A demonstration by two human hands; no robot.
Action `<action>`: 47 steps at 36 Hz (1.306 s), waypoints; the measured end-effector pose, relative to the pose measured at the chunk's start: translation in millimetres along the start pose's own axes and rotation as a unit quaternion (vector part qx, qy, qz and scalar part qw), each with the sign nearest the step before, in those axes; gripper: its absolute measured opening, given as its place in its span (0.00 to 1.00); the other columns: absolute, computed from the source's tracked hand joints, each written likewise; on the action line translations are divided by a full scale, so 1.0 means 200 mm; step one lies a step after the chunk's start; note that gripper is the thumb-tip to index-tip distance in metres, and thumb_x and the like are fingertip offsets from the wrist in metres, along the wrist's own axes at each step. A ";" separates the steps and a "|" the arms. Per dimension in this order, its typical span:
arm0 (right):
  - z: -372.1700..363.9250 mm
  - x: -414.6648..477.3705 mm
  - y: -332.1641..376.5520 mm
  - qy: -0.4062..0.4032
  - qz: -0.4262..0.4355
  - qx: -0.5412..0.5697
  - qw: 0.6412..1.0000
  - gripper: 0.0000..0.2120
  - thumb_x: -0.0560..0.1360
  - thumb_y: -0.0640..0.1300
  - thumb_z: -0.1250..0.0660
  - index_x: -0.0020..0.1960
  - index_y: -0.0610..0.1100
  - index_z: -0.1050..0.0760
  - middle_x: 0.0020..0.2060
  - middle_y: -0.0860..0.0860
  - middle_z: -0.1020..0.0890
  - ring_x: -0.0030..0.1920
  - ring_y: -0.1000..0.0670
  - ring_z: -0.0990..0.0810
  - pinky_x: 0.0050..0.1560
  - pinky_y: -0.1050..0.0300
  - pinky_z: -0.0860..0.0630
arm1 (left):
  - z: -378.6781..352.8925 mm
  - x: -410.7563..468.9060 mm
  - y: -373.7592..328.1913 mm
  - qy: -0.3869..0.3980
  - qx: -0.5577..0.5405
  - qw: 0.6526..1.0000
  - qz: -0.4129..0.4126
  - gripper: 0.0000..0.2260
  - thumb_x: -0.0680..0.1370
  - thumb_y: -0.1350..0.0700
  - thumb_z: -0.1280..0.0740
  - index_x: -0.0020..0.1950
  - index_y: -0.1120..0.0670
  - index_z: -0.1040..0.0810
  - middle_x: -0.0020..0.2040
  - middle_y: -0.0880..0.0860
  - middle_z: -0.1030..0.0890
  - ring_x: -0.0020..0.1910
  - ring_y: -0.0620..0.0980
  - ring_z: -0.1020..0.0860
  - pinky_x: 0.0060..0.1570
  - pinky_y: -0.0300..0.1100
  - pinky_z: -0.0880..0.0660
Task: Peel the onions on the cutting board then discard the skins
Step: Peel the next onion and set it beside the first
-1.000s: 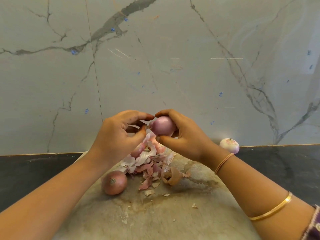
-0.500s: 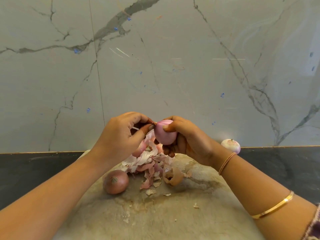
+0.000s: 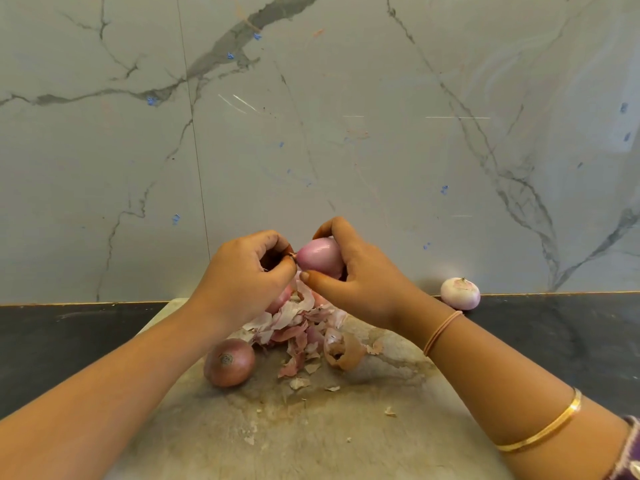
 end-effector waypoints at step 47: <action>0.05 -0.02 -0.05 0.081 -0.314 0.235 0.916 0.29 0.74 0.70 0.44 0.41 0.43 0.28 0.25 0.51 0.33 0.23 0.55 0.41 0.23 0.65 0.42 | 0.00 -0.01 -0.07 0.025 0.212 0.920 -0.328 0.12 0.74 0.54 0.38 0.40 0.58 0.17 0.33 0.50 0.20 0.30 0.49 0.22 0.29 0.42 0.27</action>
Point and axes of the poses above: each hand's wrist, its own x-axis towards the middle knuckle, its own z-axis out of the back of the hand, y = z × x, the point moved 2 cm from there along x, towards the middle knuckle
